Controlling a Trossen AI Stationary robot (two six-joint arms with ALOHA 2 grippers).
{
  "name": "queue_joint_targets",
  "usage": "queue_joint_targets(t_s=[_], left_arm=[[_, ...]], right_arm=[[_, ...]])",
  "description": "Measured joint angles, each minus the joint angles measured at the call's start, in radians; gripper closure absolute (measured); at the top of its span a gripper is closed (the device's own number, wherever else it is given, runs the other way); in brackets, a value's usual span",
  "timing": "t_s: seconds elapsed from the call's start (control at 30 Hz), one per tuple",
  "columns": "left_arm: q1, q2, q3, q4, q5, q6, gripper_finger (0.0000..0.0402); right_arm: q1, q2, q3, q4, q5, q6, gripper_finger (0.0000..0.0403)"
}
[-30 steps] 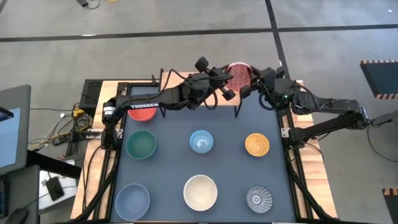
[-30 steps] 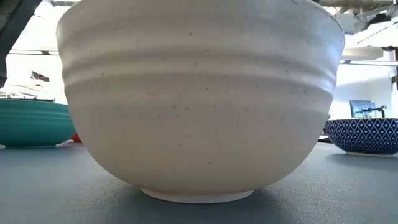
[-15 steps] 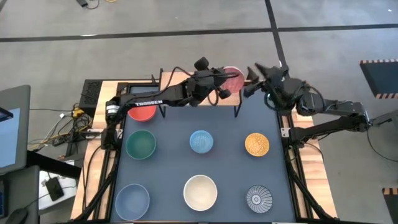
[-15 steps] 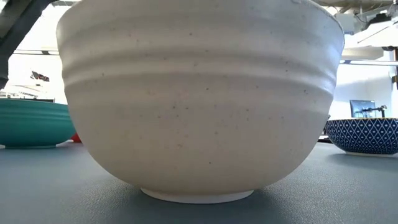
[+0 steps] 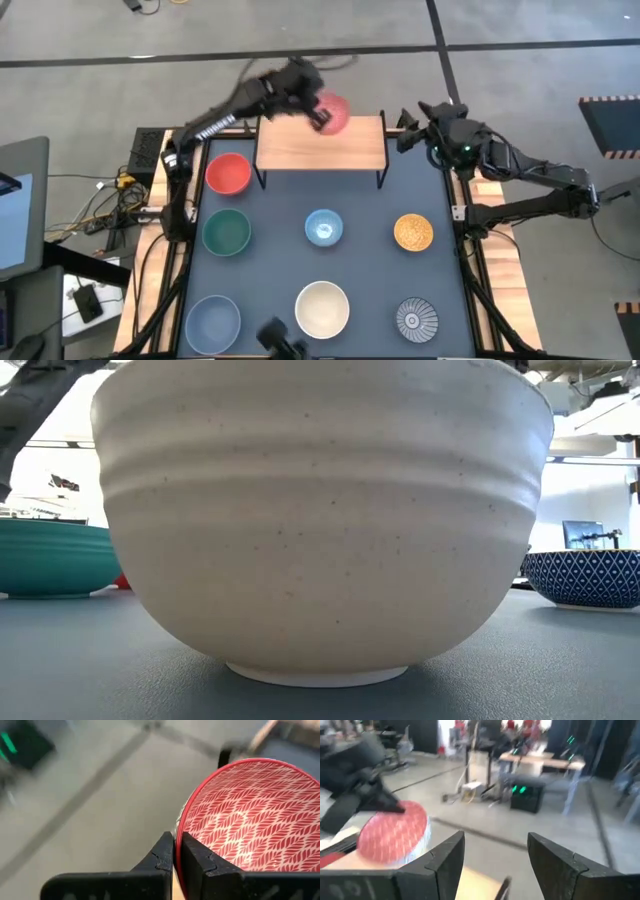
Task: Place and stack bowls onto a shelf
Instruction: Put the red patterned bowl on the shelf
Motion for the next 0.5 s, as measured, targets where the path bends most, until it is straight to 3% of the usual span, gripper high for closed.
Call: queue_joint_targets(t_s=[0.1,0.2,0.5], left_arm=[[0.089,0.005,0.001,-0.141,0.122,-0.023,0.0401],[0.134,0.008,0.002,-0.222,0.179,-0.003,0.0401],[0.179,0.012,-0.019,-0.208,0.261,0.144,0.0401]], right_arm=[[-0.023,0.003,-0.001,-0.08,-0.052,0.1,0.0161],[-0.047,0.003,-0.001,-0.151,-0.09,0.181,0.0161],[-0.089,0.003,-0.002,-0.303,-0.142,0.346,0.0161]])
